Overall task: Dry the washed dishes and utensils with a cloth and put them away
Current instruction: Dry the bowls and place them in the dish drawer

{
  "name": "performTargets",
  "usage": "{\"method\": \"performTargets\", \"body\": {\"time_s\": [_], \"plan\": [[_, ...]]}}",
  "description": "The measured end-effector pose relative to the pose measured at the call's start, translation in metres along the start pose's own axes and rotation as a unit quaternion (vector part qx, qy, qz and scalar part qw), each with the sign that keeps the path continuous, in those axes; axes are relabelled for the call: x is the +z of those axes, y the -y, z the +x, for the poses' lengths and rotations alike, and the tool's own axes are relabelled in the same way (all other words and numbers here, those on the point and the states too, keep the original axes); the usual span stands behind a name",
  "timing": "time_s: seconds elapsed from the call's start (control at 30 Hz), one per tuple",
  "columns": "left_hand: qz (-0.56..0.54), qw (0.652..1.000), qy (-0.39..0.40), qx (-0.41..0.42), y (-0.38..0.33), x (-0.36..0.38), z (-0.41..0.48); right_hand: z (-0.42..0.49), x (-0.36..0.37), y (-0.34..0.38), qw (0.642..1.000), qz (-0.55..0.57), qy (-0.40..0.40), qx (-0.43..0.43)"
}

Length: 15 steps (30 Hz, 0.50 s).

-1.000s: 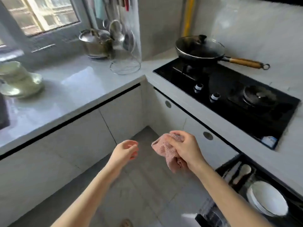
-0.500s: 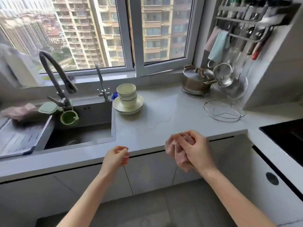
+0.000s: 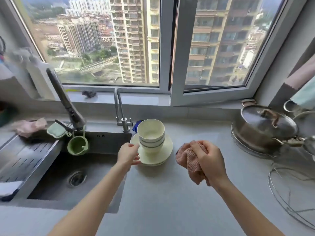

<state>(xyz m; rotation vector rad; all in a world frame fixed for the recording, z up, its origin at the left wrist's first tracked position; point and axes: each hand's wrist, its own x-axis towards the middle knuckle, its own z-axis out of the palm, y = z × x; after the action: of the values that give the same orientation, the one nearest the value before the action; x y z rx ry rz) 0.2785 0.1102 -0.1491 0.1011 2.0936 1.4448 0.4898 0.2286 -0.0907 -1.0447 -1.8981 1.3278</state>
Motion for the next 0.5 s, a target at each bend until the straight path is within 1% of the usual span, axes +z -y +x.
{"method": "performTargets", "body": {"time_s": [0.07,0.17,0.23,0.33,0.4,0.5], "plan": [[0.039,0.999,-0.028,-0.001,-0.014,0.013,0.034,0.031,0.006,-0.006,1.000,-0.004,0.021,0.007],[0.150,0.987,-0.050,0.002,-0.029,0.026,0.074,0.064,0.016,-0.018,0.999,-0.003,0.045,0.021],[0.255,0.966,-0.042,0.000,-0.037,0.031,0.093,0.080,0.022,-0.024,0.998,-0.001,0.056,0.035],[0.410,0.912,-0.025,-0.005,-0.047,0.034,0.110,0.097,0.028,-0.032,0.997,-0.005,0.065,0.047],[0.455,0.890,-0.009,-0.003,-0.052,0.035,0.116,0.104,0.030,-0.036,0.996,-0.008,0.066,0.052],[0.482,0.876,0.006,0.007,-0.059,0.034,0.121,0.112,0.035,-0.039,0.996,-0.015,0.066,0.058]]}}
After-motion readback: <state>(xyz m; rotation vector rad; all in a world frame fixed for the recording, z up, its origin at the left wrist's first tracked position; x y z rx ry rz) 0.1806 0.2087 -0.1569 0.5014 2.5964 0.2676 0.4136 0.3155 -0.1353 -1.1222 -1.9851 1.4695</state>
